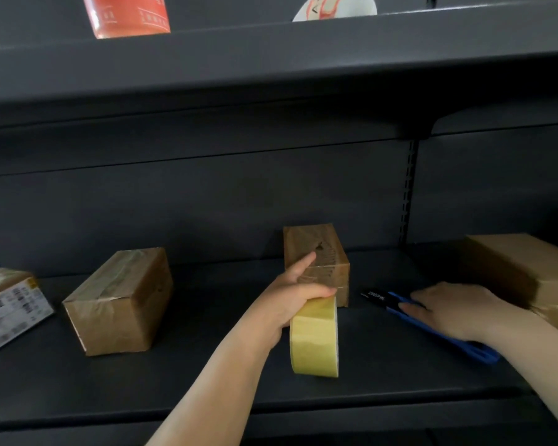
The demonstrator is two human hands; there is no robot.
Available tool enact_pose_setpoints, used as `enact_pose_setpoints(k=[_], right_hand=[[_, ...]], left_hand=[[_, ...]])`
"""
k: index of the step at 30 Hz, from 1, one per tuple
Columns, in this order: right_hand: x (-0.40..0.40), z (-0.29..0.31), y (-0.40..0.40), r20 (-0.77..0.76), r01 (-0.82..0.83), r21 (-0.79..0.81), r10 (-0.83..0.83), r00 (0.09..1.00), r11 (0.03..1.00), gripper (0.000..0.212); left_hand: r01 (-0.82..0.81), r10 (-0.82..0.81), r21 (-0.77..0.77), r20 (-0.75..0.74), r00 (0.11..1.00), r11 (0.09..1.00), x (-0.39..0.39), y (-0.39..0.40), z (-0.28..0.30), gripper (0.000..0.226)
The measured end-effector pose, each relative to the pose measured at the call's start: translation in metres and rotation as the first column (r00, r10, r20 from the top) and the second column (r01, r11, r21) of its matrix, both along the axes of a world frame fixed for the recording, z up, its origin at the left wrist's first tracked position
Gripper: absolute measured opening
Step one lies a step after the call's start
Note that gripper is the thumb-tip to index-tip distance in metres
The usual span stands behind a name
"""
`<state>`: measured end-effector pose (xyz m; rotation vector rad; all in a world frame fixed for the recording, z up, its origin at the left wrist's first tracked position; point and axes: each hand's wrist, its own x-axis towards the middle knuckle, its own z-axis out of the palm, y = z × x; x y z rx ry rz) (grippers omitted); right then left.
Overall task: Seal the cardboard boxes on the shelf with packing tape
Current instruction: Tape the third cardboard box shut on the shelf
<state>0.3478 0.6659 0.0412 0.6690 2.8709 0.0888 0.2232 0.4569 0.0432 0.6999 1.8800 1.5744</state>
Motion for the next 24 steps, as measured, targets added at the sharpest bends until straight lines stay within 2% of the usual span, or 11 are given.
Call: enact_pose_setpoints(k=[2,3,5,6,7,9,12,14,17,21,24], right_hand=[[-0.008,0.009,-0.005,-0.124,-0.030,0.116,0.044,0.991,0.993,0.056],[-0.013,0.016,-0.009,-0.274,-0.069,0.119,0.100,0.956,0.990,0.058],[-0.030,0.028,-0.018,-0.584,-0.233,0.029,0.206,0.786,0.972,0.071],[-0.041,0.033,-0.024,-0.663,-0.347,-0.013,0.251,0.705,0.938,0.076],[-0.054,0.036,-0.031,-0.671,-0.443,-0.034,0.309,0.675,0.896,0.075],[-0.079,0.031,-0.044,-0.566,-0.541,-0.043,0.425,0.706,0.840,0.064],[-0.102,0.013,-0.048,-0.545,-0.562,-0.126,0.416,0.728,0.817,0.056],[-0.107,0.007,-0.046,-0.565,-0.569,-0.088,0.430,0.705,0.817,0.062],[-0.107,0.004,-0.045,-0.553,-0.567,-0.025,0.461,0.694,0.823,0.075],[-0.101,0.004,-0.051,-0.496,-0.547,0.008,0.478,0.725,0.837,0.092],[-0.091,0.007,-0.064,-0.463,-0.534,0.071,0.502,0.730,0.842,0.093]], left_hand=[[0.000,0.000,0.002,-0.003,1.000,1.000,0.000,0.000,0.000,0.076],[0.001,-0.001,0.003,-0.004,1.000,1.000,0.001,0.000,0.000,0.076],[-0.001,0.001,0.001,-0.016,1.000,1.000,0.002,0.001,0.000,0.076],[-0.004,0.004,0.000,-0.029,1.000,1.000,0.002,0.001,0.000,0.075],[-0.007,0.007,-0.002,-0.042,0.999,1.000,0.003,0.001,0.001,0.073],[-0.004,0.003,-0.008,-0.058,0.998,1.000,0.005,0.000,0.001,0.066],[0.021,-0.021,-0.002,-0.046,0.999,1.000,0.005,-0.004,0.002,0.070],[0.017,-0.017,-0.003,-0.037,0.999,1.000,0.005,-0.010,0.003,0.080],[0.006,-0.006,0.009,-0.016,1.000,1.000,0.007,-0.024,0.003,0.083],[-0.051,0.052,0.104,-0.002,0.999,0.993,0.008,-0.051,0.007,0.080],[-0.160,0.153,0.243,0.046,0.987,0.957,0.004,-0.078,0.014,0.075]])
